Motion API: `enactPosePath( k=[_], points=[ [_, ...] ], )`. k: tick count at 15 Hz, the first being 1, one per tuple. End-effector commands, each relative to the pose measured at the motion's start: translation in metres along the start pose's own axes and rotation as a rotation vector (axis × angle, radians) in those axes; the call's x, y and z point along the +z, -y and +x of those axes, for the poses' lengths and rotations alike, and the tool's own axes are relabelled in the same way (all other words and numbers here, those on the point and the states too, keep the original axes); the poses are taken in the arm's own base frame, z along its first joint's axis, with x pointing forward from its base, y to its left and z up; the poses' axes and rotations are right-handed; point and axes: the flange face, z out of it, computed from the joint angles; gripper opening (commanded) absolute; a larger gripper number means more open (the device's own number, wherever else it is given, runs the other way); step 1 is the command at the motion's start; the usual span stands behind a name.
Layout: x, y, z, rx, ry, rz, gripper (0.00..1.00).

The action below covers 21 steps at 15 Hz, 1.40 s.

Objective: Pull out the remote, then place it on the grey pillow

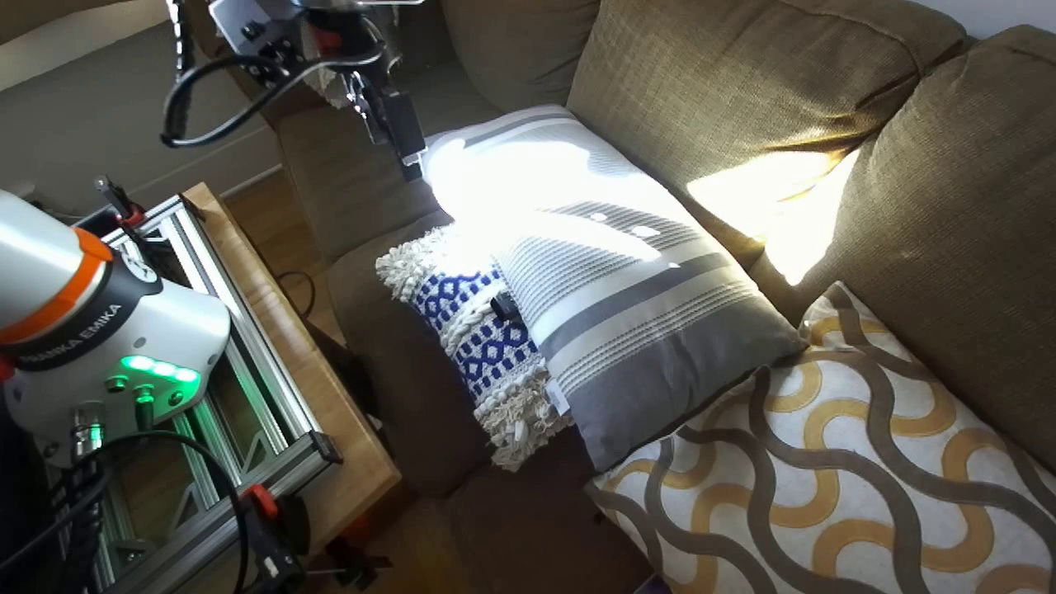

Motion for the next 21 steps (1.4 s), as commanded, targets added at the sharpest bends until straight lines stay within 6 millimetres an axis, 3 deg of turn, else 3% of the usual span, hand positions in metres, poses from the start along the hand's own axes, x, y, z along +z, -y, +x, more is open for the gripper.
enactPosePath(
  k=[1,6,7,9,13,21],
  points=[
    [0.039,-0.025,0.008,0.052,-0.007,0.05,1.0],
    [0.077,-0.063,0.0,0.154,0.031,0.125,1.0],
    [0.065,-0.052,0.004,0.136,0.018,0.09,1.0],
    [0.074,-0.06,0.002,0.15,0.037,0.113,1.0],
    [0.077,-0.058,0.005,0.134,0.026,0.098,1.0],
    [0.125,-0.066,0.009,0.093,-0.081,-0.013,1.0]
  ],
)
